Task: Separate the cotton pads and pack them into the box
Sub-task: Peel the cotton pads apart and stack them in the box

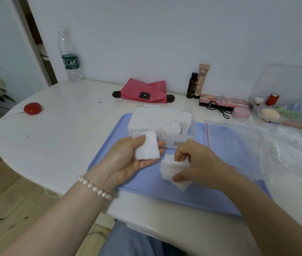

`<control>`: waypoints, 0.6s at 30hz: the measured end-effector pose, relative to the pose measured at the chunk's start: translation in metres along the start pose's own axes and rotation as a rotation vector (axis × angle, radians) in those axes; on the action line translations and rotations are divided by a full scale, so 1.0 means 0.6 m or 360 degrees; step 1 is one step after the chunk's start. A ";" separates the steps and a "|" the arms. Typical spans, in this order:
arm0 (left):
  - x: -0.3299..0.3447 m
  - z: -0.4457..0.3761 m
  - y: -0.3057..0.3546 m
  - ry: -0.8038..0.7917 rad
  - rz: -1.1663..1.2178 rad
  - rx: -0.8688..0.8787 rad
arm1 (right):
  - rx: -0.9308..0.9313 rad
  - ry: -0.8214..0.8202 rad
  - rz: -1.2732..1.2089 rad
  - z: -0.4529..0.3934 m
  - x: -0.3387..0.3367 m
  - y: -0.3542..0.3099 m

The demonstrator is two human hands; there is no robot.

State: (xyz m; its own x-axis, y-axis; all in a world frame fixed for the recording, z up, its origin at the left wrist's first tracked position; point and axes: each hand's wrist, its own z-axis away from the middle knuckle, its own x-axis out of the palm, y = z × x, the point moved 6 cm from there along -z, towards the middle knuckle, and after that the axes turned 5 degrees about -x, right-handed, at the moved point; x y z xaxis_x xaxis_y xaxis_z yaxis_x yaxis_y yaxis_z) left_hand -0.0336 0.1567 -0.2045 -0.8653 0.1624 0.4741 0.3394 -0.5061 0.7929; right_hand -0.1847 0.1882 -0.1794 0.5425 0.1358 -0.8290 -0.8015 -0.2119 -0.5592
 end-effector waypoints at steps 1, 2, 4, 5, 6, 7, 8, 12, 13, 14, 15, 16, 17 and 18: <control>0.000 0.000 0.000 0.0005 0.0022 0.0005 | -0.0002 0.0000 -0.0075 0.000 0.001 0.000; 0.000 0.000 0.001 0.0009 0.0039 0.0009 | -0.0002 0.0005 -0.0170 0.000 0.000 0.000; 0.001 0.000 0.000 0.0013 0.0063 0.0016 | 0.0005 0.0050 -0.0393 -0.002 -0.005 0.000; 0.003 0.000 0.001 0.0014 0.0083 0.0022 | 0.0025 0.0097 -0.0512 -0.002 -0.011 0.001; 0.005 0.001 0.002 0.0015 0.0103 0.0034 | 0.0052 0.0165 -0.0651 -0.003 -0.018 0.003; 0.007 0.001 0.002 0.0016 0.0117 0.0051 | 0.0081 0.0238 -0.0832 -0.001 -0.025 0.006; 0.011 0.002 0.001 0.0016 0.0117 0.0070 | 0.0108 0.0295 -0.1065 0.000 -0.030 0.009; 0.042 0.007 -0.007 -0.0028 0.0082 0.0164 | 0.0221 0.0354 -0.1905 0.004 -0.028 0.008; 0.052 0.009 -0.010 -0.0050 0.0100 0.0188 | 0.0250 0.0406 -0.1990 0.004 -0.026 0.008; 0.061 0.011 -0.013 -0.0069 0.0122 0.0210 | 0.0269 0.0473 -0.2051 0.005 -0.024 0.010; 0.070 0.012 -0.016 -0.0075 0.0131 0.0234 | 0.0276 0.0545 -0.2069 0.006 -0.023 0.012; 0.076 0.013 -0.019 -0.0061 0.0125 0.0259 | 0.0270 0.0609 -0.2039 0.007 -0.023 0.014; 0.079 0.013 -0.021 -0.0025 0.0117 0.0283 | 0.0265 0.0659 -0.1968 0.008 -0.024 0.015; 0.080 0.012 -0.023 0.0022 0.0116 0.0303 | 0.0264 0.0694 -0.1869 0.009 -0.025 0.017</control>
State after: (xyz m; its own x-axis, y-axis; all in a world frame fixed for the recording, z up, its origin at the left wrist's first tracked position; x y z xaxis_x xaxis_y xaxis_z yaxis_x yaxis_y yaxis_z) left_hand -0.0770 0.1775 -0.1899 -0.8404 0.1186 0.5288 0.4640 -0.3465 0.8152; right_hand -0.2021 0.1891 -0.1727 0.9594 -0.1767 0.2197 0.2137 -0.0525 -0.9755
